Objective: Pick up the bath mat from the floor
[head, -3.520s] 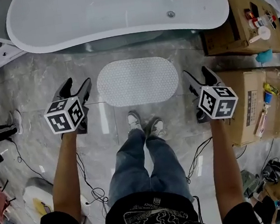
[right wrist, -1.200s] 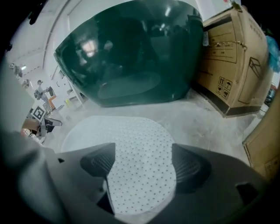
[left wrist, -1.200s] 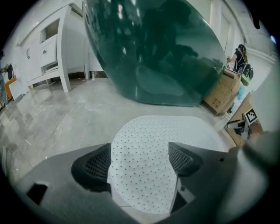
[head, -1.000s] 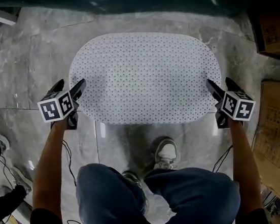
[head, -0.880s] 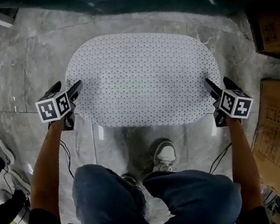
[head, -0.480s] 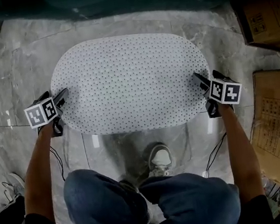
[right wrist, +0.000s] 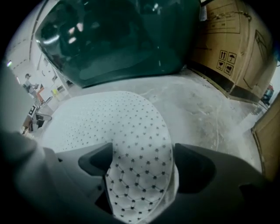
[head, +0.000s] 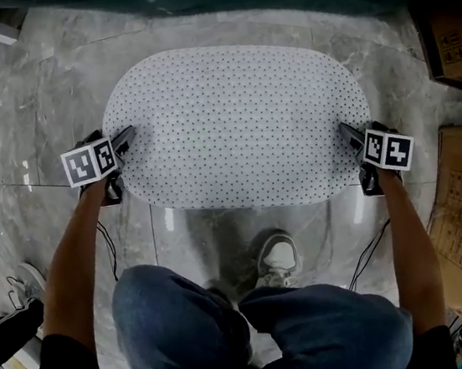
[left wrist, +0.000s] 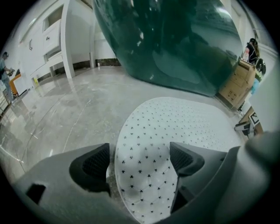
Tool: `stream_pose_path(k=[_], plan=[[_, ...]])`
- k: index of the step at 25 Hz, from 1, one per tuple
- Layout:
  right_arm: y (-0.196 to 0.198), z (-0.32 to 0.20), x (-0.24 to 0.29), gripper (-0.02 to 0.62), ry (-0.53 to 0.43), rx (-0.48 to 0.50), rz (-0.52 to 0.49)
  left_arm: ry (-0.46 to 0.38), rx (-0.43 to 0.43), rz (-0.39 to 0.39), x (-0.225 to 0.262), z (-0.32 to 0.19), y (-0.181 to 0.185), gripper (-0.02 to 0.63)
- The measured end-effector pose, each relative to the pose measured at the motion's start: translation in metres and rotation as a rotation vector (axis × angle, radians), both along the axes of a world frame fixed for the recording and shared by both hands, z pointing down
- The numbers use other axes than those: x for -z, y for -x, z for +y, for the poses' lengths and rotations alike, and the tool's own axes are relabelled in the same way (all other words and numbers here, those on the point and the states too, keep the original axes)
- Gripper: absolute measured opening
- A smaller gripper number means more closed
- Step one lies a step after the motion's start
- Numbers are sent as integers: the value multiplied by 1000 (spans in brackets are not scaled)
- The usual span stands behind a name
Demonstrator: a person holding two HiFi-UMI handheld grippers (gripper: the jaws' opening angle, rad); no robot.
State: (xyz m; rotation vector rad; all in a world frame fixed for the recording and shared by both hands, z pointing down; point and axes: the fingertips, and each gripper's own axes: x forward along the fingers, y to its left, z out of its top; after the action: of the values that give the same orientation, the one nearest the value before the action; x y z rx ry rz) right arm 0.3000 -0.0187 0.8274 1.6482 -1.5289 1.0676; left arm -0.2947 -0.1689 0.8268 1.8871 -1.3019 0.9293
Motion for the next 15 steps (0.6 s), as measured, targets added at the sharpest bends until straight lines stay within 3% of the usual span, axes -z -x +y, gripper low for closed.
stream_pose_path(k=[7,15], plan=[[4,-1,1,410,15,1,-4,-8,-7,-1,2,0,-3,367],[24,-2,2,237,3,42,-12,-13,16,8,3,2,3,279]])
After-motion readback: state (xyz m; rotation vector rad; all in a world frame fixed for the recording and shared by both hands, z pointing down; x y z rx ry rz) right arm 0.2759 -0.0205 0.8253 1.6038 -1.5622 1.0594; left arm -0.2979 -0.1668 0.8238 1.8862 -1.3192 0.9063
